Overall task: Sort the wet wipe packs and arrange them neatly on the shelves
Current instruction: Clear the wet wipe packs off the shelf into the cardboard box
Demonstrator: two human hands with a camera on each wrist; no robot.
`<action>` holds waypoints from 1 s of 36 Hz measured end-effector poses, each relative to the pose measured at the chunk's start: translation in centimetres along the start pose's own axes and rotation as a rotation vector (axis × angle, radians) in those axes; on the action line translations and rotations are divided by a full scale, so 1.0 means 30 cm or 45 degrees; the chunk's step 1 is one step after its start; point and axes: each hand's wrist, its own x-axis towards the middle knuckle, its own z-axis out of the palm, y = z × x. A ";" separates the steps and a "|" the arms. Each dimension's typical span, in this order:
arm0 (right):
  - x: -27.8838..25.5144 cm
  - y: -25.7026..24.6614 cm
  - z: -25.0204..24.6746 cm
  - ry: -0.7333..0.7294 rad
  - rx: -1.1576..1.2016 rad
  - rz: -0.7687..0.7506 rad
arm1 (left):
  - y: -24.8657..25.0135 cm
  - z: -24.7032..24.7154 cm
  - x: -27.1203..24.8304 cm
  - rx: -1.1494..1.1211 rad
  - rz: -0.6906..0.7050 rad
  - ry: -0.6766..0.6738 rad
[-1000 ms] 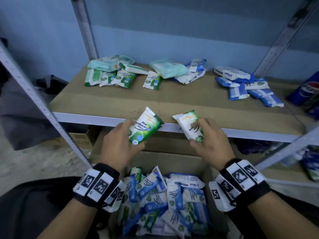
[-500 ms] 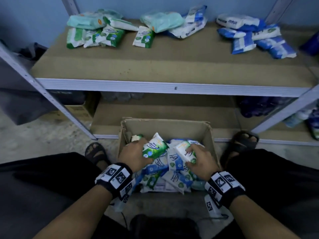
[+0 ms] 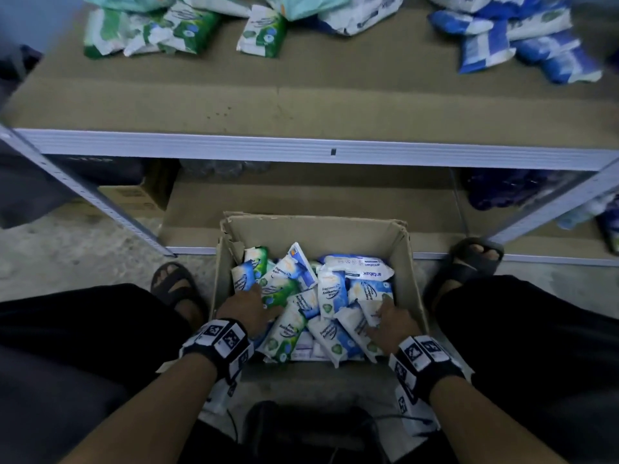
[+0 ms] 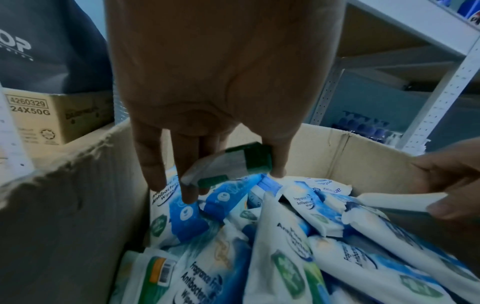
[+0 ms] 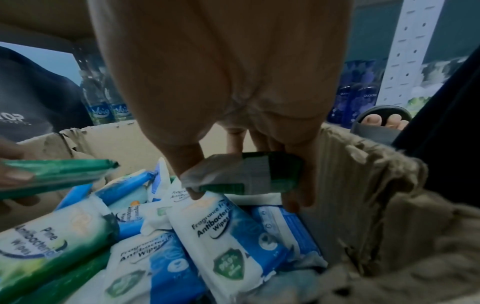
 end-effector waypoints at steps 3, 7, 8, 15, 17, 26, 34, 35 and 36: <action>0.014 0.011 0.013 -0.026 -0.010 0.155 | 0.003 0.009 0.016 -0.085 -0.045 0.027; 0.018 0.009 0.022 -0.017 -0.167 0.183 | 0.020 0.035 0.038 -0.177 0.002 0.106; 0.023 0.009 0.026 -0.002 -0.182 0.153 | 0.029 0.042 0.041 -0.185 0.042 0.116; 0.069 0.015 0.079 -0.120 -0.182 0.007 | 0.097 0.081 0.071 0.062 0.205 0.174; 0.082 0.017 0.084 -0.146 -0.161 0.009 | 0.106 0.090 0.088 0.000 0.215 0.168; 0.103 0.030 0.059 -0.253 -0.244 -0.033 | 0.111 0.093 0.105 -0.056 0.199 0.126; 0.050 0.009 0.026 -0.147 -0.176 -0.126 | 0.122 0.055 0.042 0.104 0.230 0.029; 0.040 -0.001 0.019 -0.127 -0.136 -0.154 | 0.125 0.048 0.028 0.127 0.235 0.027; 0.024 -0.015 0.003 -0.119 -0.092 -0.181 | 0.129 0.040 0.013 0.145 0.243 0.037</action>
